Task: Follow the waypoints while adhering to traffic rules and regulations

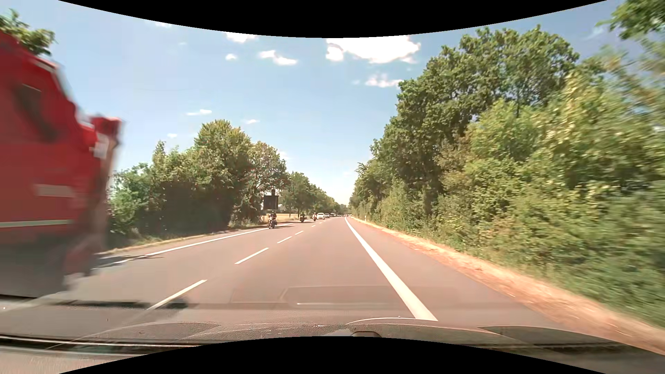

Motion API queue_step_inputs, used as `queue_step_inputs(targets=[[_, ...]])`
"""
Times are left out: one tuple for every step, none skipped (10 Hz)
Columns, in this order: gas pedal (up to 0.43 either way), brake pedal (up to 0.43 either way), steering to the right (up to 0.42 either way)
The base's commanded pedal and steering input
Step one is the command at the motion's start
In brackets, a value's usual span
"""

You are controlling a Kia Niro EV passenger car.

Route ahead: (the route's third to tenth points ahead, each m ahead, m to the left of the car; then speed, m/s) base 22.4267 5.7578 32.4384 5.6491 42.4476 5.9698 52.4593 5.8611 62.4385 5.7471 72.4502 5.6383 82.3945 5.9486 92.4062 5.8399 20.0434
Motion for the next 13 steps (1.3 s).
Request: queue_step_inputs(targets=[[0.441, 0.0, -0.011], [0.441, 0.0, -0.006], [0.441, 0.0, -0.003], [0.441, 0.0, -0.002], [0.441, 0.0, -0.002], [0.441, 0.0, -0.001], [0.441, 0.0, 0.0], [0.441, 0.0, 0.0], [0.441, 0.0, 0.001], [0.441, 0.0, 0.001], [0.441, 0.0, 0.001], [0.441, 0.0, 0.001], [0.441, 0.0, 0.001]])
